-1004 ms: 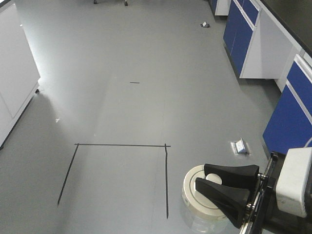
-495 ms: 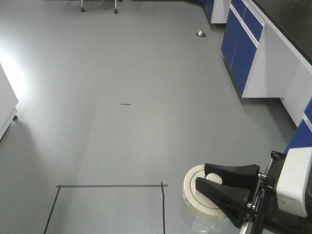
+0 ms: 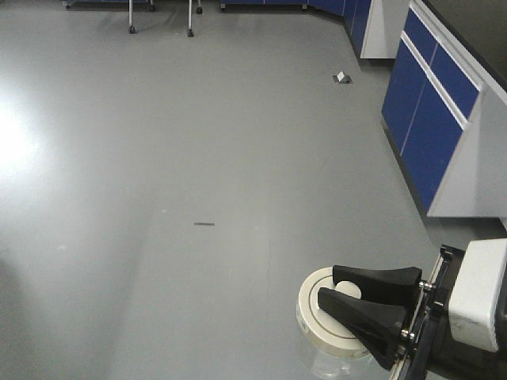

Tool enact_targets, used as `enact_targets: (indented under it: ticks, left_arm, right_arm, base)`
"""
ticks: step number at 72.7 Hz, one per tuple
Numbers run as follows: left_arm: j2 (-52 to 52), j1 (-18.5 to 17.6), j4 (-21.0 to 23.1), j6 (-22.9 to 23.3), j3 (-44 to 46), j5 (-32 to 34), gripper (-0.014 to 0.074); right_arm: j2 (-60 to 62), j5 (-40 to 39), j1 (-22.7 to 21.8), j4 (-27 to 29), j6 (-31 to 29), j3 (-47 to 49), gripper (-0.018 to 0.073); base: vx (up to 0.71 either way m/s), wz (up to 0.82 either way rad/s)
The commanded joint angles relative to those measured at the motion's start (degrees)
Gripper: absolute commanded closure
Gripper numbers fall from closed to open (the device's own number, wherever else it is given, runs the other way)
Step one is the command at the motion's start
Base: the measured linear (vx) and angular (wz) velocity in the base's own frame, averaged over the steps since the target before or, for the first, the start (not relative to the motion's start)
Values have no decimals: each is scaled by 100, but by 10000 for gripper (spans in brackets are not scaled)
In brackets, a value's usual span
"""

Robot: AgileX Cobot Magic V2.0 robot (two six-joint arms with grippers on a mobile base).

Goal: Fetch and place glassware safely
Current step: 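Drive the base across the lab to the other black counter, holding the jar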

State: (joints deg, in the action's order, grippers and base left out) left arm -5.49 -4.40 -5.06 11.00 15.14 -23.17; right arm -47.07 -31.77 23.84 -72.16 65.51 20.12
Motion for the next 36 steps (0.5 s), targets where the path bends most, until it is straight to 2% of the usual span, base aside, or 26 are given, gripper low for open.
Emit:
enact_targets:
  ticks: [1,36]
  left_arm:
    - [-54,-47,27,5,148,405,603]
    - [-54,-47,27,5,148,405,603]
  right_arm:
    - [37,-234,-11,247,-38,179,560]
    - [29,-234,-11,250,-38,179,560]
  base:
    - [66,4]
    - [71,-4]
